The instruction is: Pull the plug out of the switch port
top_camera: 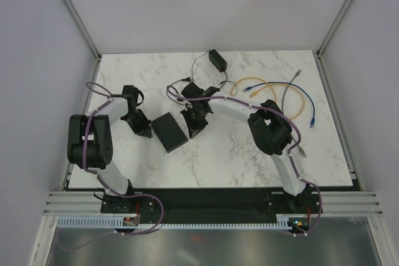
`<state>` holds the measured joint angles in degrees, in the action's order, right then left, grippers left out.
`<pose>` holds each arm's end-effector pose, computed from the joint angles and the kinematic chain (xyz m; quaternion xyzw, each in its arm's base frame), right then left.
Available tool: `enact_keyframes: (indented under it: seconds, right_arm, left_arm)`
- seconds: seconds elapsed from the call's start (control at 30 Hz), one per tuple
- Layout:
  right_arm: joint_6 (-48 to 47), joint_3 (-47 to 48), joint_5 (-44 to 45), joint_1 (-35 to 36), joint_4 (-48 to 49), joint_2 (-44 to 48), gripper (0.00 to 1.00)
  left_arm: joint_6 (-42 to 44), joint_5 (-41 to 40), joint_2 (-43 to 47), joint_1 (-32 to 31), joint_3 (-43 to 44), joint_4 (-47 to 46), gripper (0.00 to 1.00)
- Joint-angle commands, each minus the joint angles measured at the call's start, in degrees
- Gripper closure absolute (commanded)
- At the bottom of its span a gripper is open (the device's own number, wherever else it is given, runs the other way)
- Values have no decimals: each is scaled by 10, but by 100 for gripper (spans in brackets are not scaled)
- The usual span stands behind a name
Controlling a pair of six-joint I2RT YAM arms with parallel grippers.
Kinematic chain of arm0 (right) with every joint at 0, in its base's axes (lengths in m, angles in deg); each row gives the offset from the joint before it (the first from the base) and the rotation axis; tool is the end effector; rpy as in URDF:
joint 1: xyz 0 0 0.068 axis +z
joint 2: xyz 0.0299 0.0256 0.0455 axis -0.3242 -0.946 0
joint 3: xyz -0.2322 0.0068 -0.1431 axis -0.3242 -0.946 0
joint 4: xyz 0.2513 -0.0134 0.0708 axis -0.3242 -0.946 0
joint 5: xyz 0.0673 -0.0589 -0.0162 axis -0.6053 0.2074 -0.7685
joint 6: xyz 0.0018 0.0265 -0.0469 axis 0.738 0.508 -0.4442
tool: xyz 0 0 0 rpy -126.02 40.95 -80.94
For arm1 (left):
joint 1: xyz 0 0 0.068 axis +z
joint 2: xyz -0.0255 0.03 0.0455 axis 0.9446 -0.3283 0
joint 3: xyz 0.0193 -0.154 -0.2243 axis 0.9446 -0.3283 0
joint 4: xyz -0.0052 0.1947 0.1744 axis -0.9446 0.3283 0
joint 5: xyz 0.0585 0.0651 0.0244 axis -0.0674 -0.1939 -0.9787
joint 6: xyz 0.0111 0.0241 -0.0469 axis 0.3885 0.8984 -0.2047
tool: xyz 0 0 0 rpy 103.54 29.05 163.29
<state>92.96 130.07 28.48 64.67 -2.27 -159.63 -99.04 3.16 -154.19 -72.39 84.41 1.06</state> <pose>0.3117 0.3354 0.1646 -0.2491 0.9436 0.2118 0.0526 0.2878 -0.0122 0.1569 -0.3069 0.9475 -0.0812 0.0385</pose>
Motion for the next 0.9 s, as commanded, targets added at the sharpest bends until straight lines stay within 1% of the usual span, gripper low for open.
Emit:
enact_keyframes:
  seconds: [0.0,0.1,0.2,0.3,0.33,0.37,0.43,0.5,0.6,0.63,0.7,0.73,0.77,0.83,0.87]
  right_arm:
    - [-10,37,6,3,2,-4,89]
    - [-11,60,2,14,-7,-18,88]
    - [-1,81,-24,29,-7,-36,89]
    - [8,114,-59,46,-5,-56,89]
    - [9,134,-78,56,-5,-65,89]
    - [11,144,-92,62,0,-70,89]
    - [24,167,-110,68,7,-76,91]
    - [31,166,-99,65,27,-64,91]
    - [44,125,-88,48,50,-21,91]
    - [46,100,-79,31,49,0,92]
    - [53,61,-66,9,49,26,91]
    - [56,19,-67,-14,50,50,91]
    - [55,-1,-69,-25,50,62,92]
    - [35,-50,-68,-48,51,91,92]
    - [26,-62,-68,-53,51,98,92]
  left_arm:
    - [-6,-21,-36,3,68,-14,87]
    - [-6,-21,-72,2,103,-14,87]
    - [-6,-21,-101,2,131,-14,87]
    - [-6,-21,-134,2,180,-14,87]
    - [3,74,-142,1,190,-33,89]
    - [38,102,-154,-1,201,-35,89]
    - [46,136,-167,-12,231,-57,89]
    - [48,158,-177,-20,264,-60,90]
    - [43,178,-180,-35,289,-76,89]
    - [40,182,-182,-36,290,-76,89]
    - [30,218,-194,-37,294,-77,88]
    - [30,228,-198,-41,297,-78,88]
    - [32,232,-198,-44,298,-76,88]
    - [28,206,-181,-48,288,-72,88]
    - [20,171,-166,-49,281,-70,89]
